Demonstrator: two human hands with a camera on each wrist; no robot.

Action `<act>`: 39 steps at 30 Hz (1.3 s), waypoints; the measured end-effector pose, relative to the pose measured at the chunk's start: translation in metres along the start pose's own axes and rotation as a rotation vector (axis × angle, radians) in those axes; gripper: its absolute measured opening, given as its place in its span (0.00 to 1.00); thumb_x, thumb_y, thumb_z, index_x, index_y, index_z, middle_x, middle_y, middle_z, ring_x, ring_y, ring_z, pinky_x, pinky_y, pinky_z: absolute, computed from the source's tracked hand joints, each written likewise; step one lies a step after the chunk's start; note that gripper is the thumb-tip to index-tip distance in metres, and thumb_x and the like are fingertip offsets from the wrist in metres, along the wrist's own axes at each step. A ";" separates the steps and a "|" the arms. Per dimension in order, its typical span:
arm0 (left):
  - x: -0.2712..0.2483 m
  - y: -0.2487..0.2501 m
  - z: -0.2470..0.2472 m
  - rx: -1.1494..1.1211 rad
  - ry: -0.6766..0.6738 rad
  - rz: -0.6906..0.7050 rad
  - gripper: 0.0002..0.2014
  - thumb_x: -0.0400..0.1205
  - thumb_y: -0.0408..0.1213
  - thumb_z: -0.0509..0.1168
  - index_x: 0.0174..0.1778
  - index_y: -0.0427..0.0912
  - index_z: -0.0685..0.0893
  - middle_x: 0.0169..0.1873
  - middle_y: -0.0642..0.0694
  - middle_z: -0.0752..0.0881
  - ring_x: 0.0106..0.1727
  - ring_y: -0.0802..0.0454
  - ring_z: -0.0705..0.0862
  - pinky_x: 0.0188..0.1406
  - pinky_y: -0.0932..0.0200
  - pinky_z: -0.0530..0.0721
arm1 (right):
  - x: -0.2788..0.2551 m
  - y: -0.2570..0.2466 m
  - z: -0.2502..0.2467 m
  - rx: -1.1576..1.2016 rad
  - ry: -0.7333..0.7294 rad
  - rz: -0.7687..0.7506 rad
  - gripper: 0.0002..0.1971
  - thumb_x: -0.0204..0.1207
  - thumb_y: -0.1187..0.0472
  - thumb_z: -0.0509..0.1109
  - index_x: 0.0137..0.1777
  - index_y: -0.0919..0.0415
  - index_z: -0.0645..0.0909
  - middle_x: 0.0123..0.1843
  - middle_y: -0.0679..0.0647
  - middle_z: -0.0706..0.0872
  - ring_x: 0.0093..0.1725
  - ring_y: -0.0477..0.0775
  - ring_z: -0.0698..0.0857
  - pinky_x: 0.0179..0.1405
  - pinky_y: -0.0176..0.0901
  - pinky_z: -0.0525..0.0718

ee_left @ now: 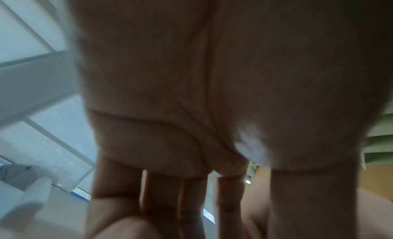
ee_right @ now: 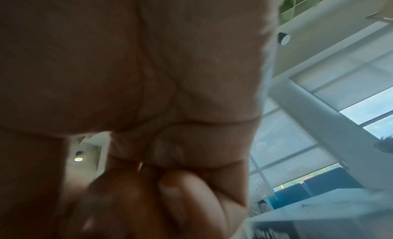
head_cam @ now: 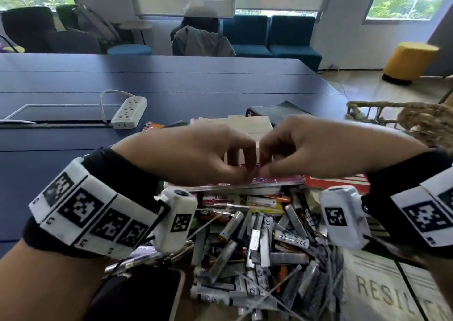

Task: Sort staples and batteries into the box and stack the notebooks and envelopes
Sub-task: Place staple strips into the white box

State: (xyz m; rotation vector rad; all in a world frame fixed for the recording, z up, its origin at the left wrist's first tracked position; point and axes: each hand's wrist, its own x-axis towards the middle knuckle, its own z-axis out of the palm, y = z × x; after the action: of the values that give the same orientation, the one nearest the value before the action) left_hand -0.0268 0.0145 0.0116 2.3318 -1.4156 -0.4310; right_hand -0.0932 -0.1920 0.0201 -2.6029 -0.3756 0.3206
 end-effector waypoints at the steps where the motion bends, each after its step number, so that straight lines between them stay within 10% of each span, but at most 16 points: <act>1: 0.000 0.001 0.002 0.003 -0.039 -0.011 0.06 0.82 0.52 0.72 0.50 0.57 0.87 0.38 0.57 0.87 0.38 0.61 0.84 0.34 0.68 0.77 | -0.003 -0.002 0.004 -0.017 -0.046 0.017 0.09 0.77 0.49 0.78 0.40 0.53 0.88 0.26 0.44 0.81 0.26 0.40 0.76 0.34 0.42 0.75; 14: 0.005 0.013 0.028 -0.024 -0.133 0.011 0.16 0.74 0.51 0.81 0.36 0.51 0.80 0.28 0.54 0.76 0.29 0.58 0.72 0.29 0.60 0.71 | -0.021 -0.016 0.043 -0.165 -0.326 0.067 0.22 0.61 0.37 0.87 0.39 0.41 0.75 0.29 0.34 0.81 0.28 0.34 0.79 0.28 0.30 0.72; 22: 0.004 0.010 0.025 -0.053 -0.129 -0.013 0.16 0.75 0.48 0.81 0.40 0.44 0.82 0.28 0.52 0.76 0.27 0.58 0.70 0.25 0.69 0.67 | -0.008 -0.007 0.050 -0.220 -0.295 0.070 0.18 0.66 0.43 0.86 0.47 0.48 0.84 0.33 0.44 0.81 0.32 0.41 0.79 0.35 0.42 0.79; 33: 0.005 0.008 0.022 -0.054 -0.187 -0.053 0.09 0.76 0.46 0.80 0.42 0.49 0.88 0.24 0.59 0.79 0.25 0.63 0.75 0.23 0.72 0.70 | -0.017 0.005 0.007 0.023 -0.256 0.067 0.10 0.72 0.51 0.83 0.42 0.54 0.87 0.32 0.46 0.86 0.30 0.43 0.81 0.33 0.33 0.79; 39: 0.013 0.017 0.042 -0.020 -0.251 0.008 0.08 0.75 0.47 0.81 0.46 0.53 0.90 0.27 0.60 0.83 0.27 0.63 0.81 0.29 0.67 0.76 | -0.033 0.030 -0.034 0.189 -0.034 0.025 0.10 0.68 0.48 0.82 0.41 0.52 0.89 0.35 0.55 0.90 0.33 0.54 0.84 0.35 0.41 0.82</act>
State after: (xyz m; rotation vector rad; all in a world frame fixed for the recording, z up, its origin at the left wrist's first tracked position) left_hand -0.0526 -0.0110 -0.0180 2.3184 -1.5219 -0.7550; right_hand -0.1078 -0.2426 0.0393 -2.4210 -0.3085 0.3898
